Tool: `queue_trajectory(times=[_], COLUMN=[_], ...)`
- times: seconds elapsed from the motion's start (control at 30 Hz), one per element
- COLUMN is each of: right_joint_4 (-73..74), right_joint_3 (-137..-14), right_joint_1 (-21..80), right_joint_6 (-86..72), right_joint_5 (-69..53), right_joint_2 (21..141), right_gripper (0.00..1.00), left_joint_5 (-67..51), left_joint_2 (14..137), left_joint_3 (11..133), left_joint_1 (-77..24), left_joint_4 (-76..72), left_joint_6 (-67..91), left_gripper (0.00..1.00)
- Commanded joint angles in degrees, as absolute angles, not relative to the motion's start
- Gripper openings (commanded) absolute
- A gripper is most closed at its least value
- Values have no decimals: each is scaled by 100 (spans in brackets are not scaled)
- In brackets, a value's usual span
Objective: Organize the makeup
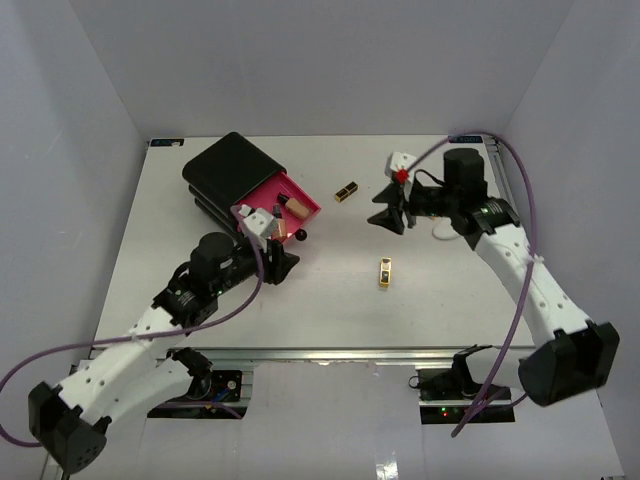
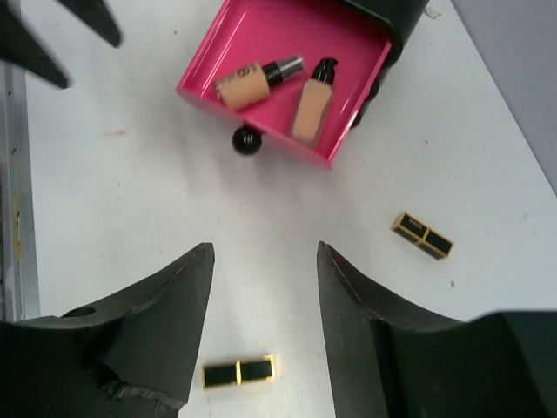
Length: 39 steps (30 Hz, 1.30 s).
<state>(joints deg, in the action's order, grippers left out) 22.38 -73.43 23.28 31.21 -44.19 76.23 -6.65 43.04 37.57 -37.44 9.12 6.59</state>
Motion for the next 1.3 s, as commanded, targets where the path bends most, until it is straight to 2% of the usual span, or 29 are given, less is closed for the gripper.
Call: queue_trajectory(times=[0.0,0.1,0.13,0.23,0.33,0.63,0.83,1.07,1.27], right_joint_4=[1891,-55,-558,-802,-1395,-1131,-1063,-1063,-1063], right_joint_3=[-5317,-3615,-3313,-3311,-3109,-3128,-3091,-3067,-3053], right_joint_1=[1661,774,346,-458,-746,-852,-870,-901,-919], right_joint_6=[3984,2928,2525,1977,1320,1443,1512,1520,1531], right_joint_5=[-6326,-7093,-7207,-7523,-7527,-7231,-7137,-7083,-7043], right_joint_2=[6358,5064,4745,4265,4098,4174,4116,4131,4189], right_gripper=[57,56,52,42,35,35,36,37,38], left_joint_5=[-1282,-279,60,1223,2127,3764,4015,4299,4426], left_joint_2=[5803,6709,7057,7937,8746,10236,10567,10462,10356], left_joint_3=[4512,5035,5255,5825,6275,7210,7409,7555,7703], left_joint_1=[-4188,-4852,-5007,-5334,-5468,-5474,-5270,-4978,-4790], left_joint_4=[1090,1464,1584,2045,2292,2557,2434,2320,2282], left_joint_6=[666,510,452,248,-35,-901,-1143,-1279,-1322], left_gripper=[60,58,57,51,46,40,45,66,75])
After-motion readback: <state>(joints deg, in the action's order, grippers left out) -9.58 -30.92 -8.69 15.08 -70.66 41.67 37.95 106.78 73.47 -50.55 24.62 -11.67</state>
